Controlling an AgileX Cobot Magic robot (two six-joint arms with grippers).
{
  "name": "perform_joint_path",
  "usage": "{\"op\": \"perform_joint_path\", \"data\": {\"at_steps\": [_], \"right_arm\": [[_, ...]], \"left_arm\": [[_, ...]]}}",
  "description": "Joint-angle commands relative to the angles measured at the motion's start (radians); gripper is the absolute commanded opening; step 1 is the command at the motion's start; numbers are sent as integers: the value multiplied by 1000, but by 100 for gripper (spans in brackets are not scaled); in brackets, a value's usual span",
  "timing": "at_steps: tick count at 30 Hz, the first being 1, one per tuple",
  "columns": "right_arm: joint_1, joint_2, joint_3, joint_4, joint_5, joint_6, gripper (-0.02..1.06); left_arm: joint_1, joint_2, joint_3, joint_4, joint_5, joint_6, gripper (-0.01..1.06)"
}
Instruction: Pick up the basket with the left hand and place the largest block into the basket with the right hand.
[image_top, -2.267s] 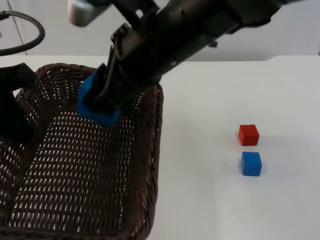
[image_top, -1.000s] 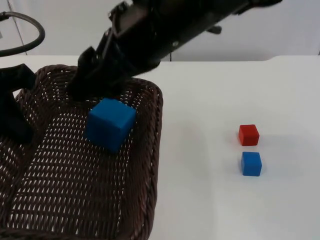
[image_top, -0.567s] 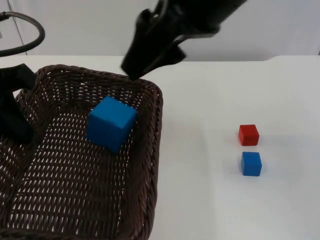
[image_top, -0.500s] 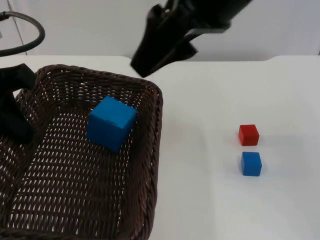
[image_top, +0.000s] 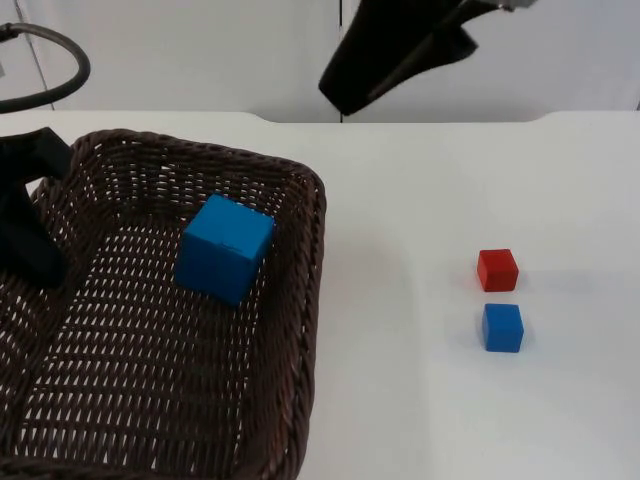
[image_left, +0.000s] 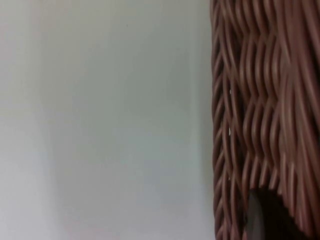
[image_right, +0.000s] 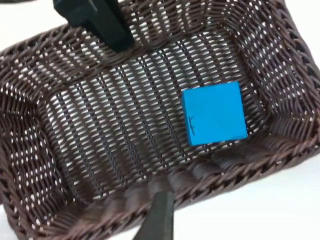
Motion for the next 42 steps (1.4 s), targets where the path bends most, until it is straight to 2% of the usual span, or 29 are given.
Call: {"op": "perform_joint_path", "data": {"at_steps": [1, 10, 14, 18, 23, 29, 37, 41, 42], "right_arm": [[-4, -19, -2, -14, 35, 7, 78], [-4, -70, 12, -25, 64, 19, 78], [-4, -113, 75, -25, 16, 19, 78], [-4, -192, 197, -25, -73, 19, 78], [-4, -243, 257, -21, -83, 19, 78], [-4, -278, 264, -19, -63, 19, 78], [-4, -302, 264, -21, -50, 59, 78], [-4, -321, 264, -19, -50, 59, 78], [-4, -331, 264, -19, -50, 61, 78]], "left_arm": [[0, -14, -3, -41, 1, 0, 0], [0, -14, -3, -40, 12, 3, 0], [0, -14, -3, -40, 16, 20, 0], [0, -14, -3, -47, 9, 23, 0], [0, -14, -3, -47, 9, 38, 0], [0, -14, -3, -53, 9, 54, 0], [0, 10, -3, -72, -50, 54, 0], [0, 61, -3, -142, -90, 125, 0], [0, 92, -5, -214, -106, 183, 0]]}}
